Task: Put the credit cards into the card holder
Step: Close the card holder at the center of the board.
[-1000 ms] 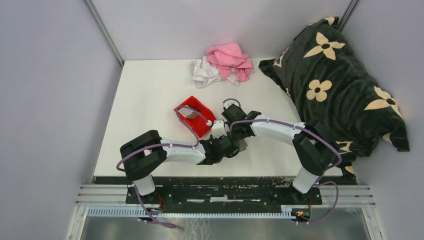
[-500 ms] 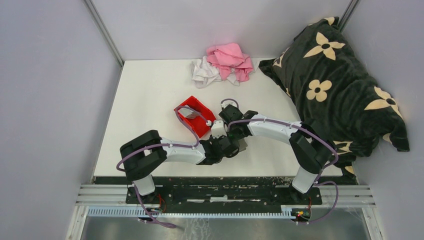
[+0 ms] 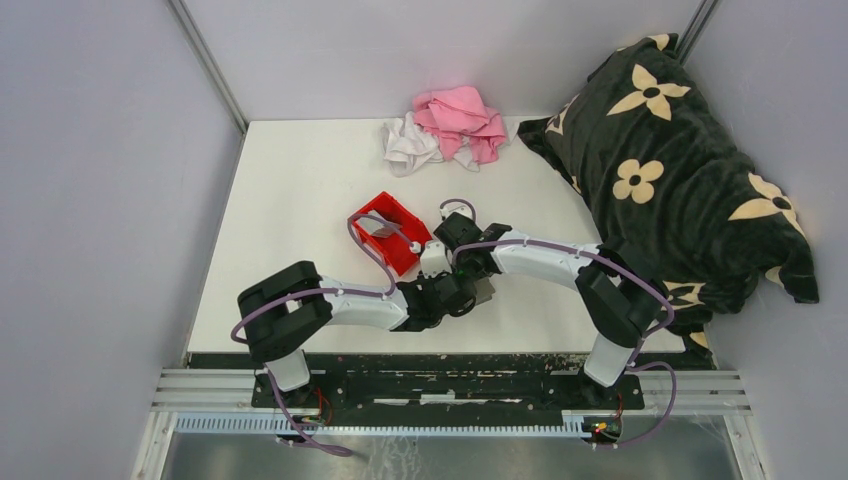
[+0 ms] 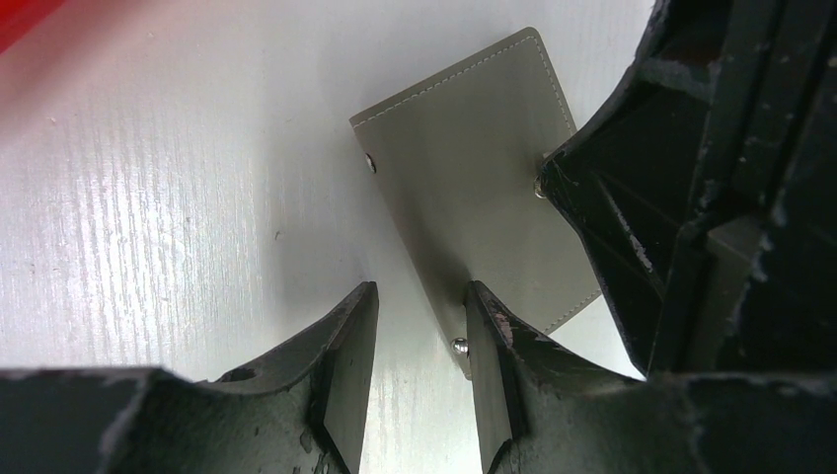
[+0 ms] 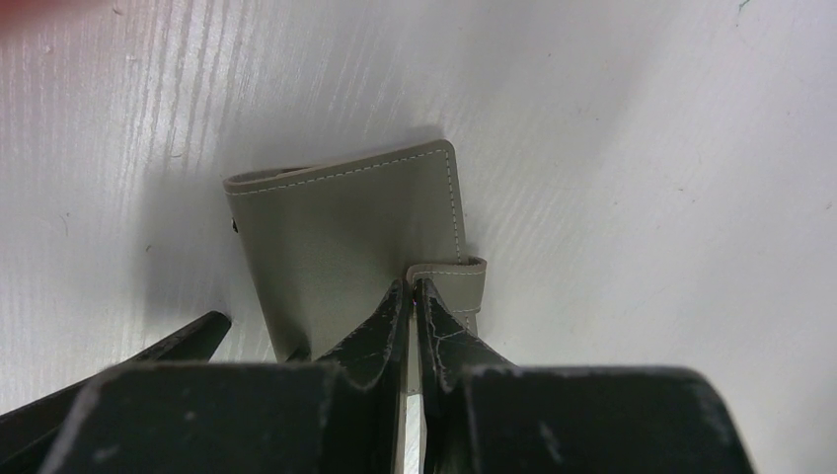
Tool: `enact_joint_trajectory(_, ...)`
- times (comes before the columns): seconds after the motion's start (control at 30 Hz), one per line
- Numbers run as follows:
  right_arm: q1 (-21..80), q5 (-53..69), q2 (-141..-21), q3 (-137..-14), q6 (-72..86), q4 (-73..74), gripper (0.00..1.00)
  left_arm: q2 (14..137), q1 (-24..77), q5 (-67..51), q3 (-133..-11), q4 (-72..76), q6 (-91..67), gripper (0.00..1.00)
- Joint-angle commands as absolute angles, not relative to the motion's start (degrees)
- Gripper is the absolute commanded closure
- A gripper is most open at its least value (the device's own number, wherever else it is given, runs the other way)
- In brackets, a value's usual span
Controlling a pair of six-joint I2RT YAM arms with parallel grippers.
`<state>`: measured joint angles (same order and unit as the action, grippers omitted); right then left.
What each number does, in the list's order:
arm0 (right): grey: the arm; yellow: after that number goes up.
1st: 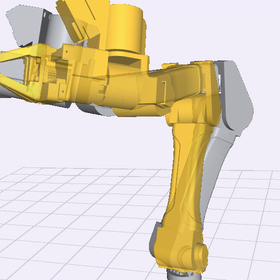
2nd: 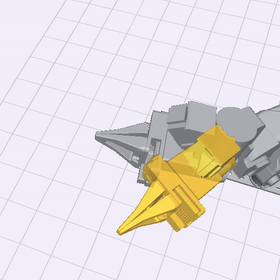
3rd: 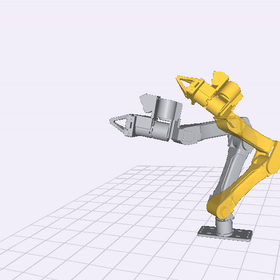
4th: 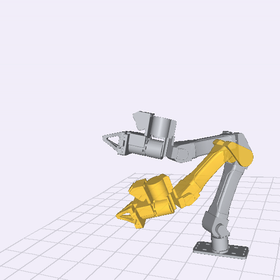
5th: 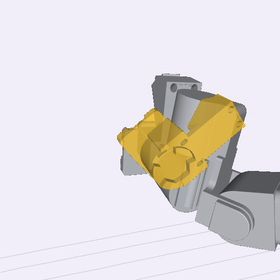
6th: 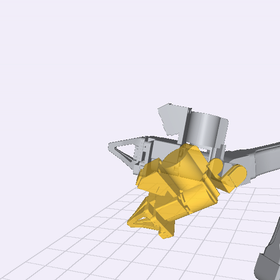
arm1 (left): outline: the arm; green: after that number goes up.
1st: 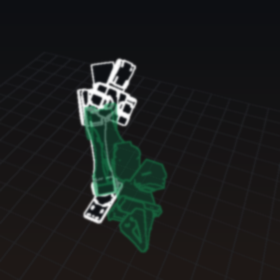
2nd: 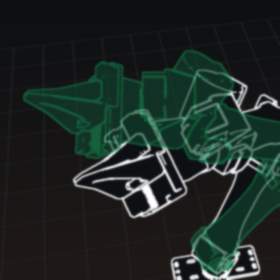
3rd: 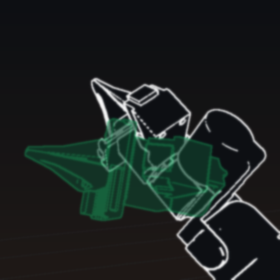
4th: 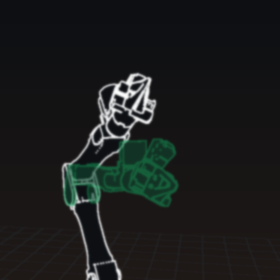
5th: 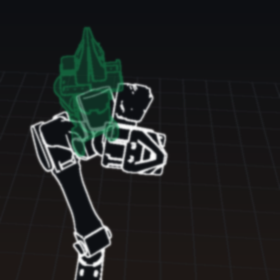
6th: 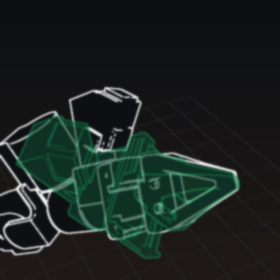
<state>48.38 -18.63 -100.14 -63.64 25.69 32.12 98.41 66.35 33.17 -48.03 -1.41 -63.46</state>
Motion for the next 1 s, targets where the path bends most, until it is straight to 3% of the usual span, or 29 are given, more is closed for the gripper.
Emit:
enact_joint_trajectory(0.0, 51.1, -16.0, -102.5, -64.2, 27.4, 31.9, 0.92, 98.9, 66.3, 33.2, -47.8, 1.0, -61.9, 0.53)
enact_joint_trajectory(0.53, 51.2, -12.0, -103.7, -63.4, 30.0, 31.0, 0.93, 96.8, 66.2, 31.0, -39.2, 12.2, -65.5, 0.64)
enact_joint_trajectory(0.97, 51.2, -11.4, -106.0, -61.4, 30.1, 30.3, 0.93, 96.5, 66.3, 30.7, -35.3, 17.7, -67.9, 0.65)
